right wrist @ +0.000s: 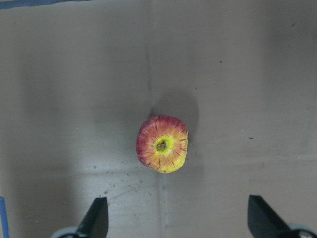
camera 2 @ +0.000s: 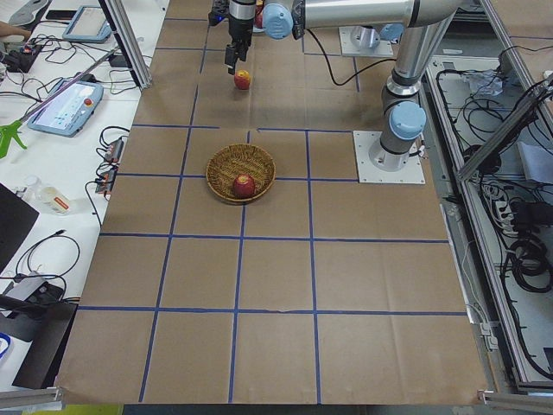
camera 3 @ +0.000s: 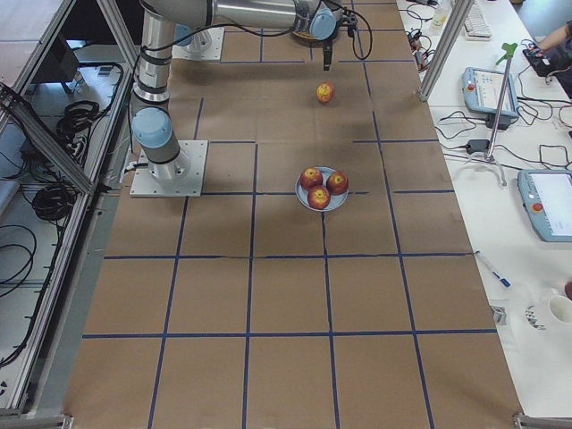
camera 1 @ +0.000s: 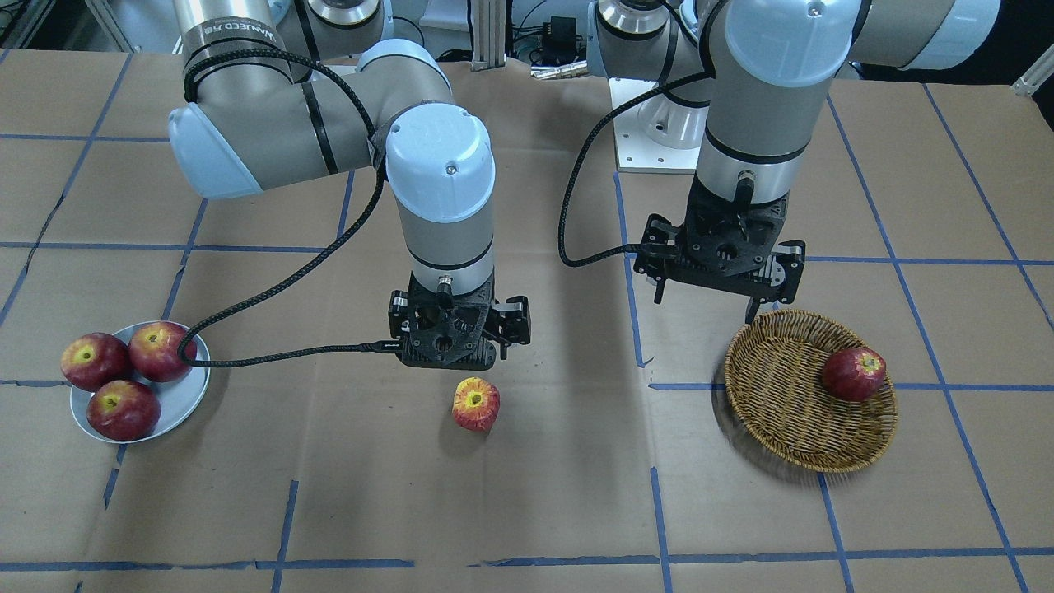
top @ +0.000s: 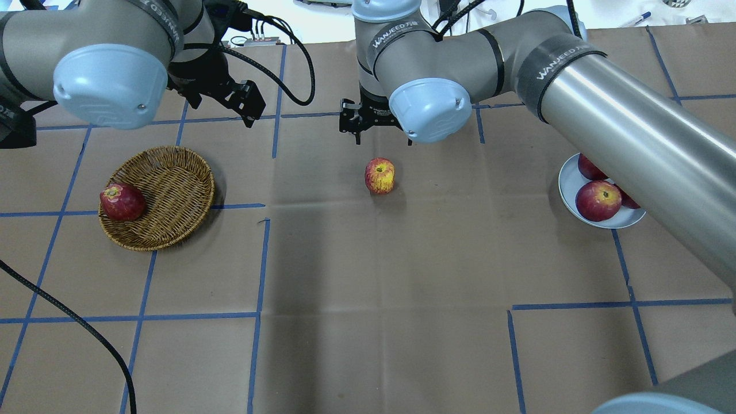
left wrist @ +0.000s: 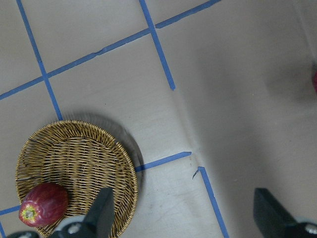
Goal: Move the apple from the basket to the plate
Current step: 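Align the right gripper above the apple on the table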
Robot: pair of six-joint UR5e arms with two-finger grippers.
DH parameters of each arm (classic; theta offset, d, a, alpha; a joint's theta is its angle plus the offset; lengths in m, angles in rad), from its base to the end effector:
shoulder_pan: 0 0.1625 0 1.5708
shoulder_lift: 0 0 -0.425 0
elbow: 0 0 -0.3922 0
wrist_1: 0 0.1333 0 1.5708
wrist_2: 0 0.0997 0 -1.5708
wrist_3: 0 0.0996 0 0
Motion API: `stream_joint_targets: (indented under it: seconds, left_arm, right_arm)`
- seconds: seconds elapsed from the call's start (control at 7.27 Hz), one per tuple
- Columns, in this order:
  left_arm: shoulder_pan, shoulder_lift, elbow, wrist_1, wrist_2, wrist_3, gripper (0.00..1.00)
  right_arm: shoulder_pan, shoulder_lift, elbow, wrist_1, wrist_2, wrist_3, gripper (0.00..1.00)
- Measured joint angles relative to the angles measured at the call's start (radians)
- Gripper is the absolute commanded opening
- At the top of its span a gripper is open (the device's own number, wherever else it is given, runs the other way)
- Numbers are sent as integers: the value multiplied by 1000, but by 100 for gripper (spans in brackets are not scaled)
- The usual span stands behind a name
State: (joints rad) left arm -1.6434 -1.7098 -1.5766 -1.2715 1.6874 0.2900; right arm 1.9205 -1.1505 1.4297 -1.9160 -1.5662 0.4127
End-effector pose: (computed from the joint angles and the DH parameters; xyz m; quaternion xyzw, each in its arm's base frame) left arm -0.1621 -0.5504 0.4444 0.1750 0.9798 -0.0703 0.0661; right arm 0.3506 -0.5709 0.3496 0.0314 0.9990 -0.0298 0.0144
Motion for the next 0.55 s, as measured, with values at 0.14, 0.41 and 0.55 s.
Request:
stream_joint_targets:
  seconds: [0.14, 0.41, 0.55]
  left_arm:
    - [2, 0, -3, 2, -2, 0, 100]
    - [6, 2, -4, 1, -42, -20, 100]
    - [8, 3, -5, -5, -72, -50, 100]
  right_arm:
    - [0, 0, 0, 0, 0, 0, 100]
    - [0, 0, 0, 0, 0, 0, 100]
    - [0, 40, 1, -47, -4, 2, 100]
